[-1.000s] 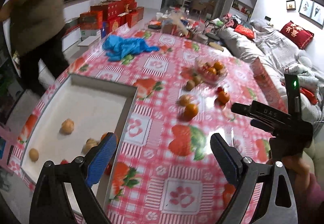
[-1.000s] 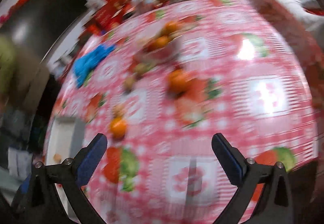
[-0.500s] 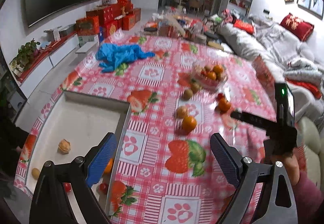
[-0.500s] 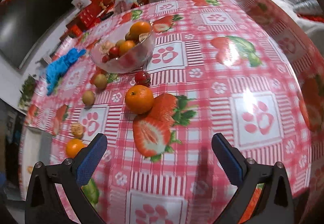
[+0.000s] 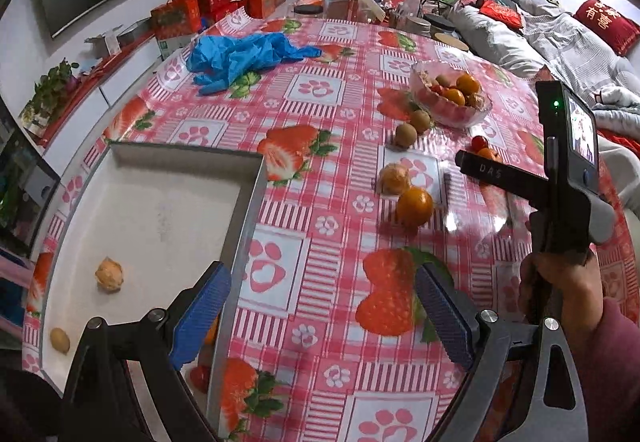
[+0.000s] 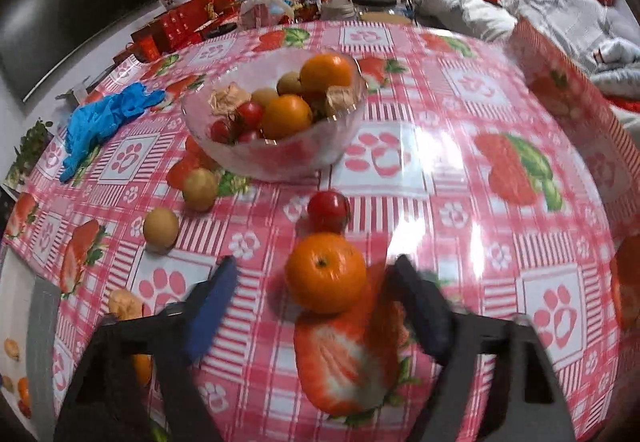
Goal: Organize fruits
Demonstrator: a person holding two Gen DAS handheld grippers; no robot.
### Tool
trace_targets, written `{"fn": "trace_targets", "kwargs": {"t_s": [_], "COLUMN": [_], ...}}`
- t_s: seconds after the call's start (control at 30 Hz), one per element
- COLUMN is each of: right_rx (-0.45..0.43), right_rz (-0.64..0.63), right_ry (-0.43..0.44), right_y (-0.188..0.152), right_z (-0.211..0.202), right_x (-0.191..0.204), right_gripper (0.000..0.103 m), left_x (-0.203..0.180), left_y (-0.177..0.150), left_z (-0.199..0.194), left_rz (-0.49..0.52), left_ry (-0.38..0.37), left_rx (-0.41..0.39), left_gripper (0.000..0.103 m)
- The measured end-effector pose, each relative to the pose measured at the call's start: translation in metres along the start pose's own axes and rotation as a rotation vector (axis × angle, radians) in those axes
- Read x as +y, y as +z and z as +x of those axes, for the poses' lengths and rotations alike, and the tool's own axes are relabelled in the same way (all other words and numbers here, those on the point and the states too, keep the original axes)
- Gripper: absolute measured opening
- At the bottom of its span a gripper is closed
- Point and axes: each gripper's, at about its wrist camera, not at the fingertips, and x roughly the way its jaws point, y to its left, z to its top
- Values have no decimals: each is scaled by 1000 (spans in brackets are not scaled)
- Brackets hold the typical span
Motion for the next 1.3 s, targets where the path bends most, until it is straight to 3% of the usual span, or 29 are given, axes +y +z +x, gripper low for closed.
{"fn": "trace_targets", "kwargs": {"t_s": [0.07,0.1,0.37,0.63,0.67,0.7,0.77,0.87,1.03,1.3], "right_rx": [-12,-4,26,10,3,-6,-16,-12,5,-7], "right_rz": [-9,-5,5,9,7,3,-7,-9,-11,-62], "right_ry": [17,37,166,185,178,169,162,161,160,156], "right_y": [1,1,-35,-75,-78,-81,-86,-92,-103,-130], "right_z": [-2,-1,-35,-71,-75,-80,-86,-91,-92,-103], "right_x": [-3,-5,-19,-41,-43,-45,-47,-50,-51,-38], "right_gripper": [45,41,41,41,41,41,41,41,41,41], "left_x": [-3,-5,-38,-71,-74,-75,-75,-74,-67,-41], "left_y": [6,10,23,29,29,29,29,27,11,-64], "left_z": [0,1,30,70,74,79,91,95,84,38], "left_rz": [3,6,49,88,90,89,75,54,47,55], "left_ry": [1,0,-1,-7,5,16,7,-1,-17,45], "left_rx": [-9,-17,-46,-30,-33,-25,23,7,5,-37], "left_gripper": [94,94,94,94,87,69,51,35,35,35]}}
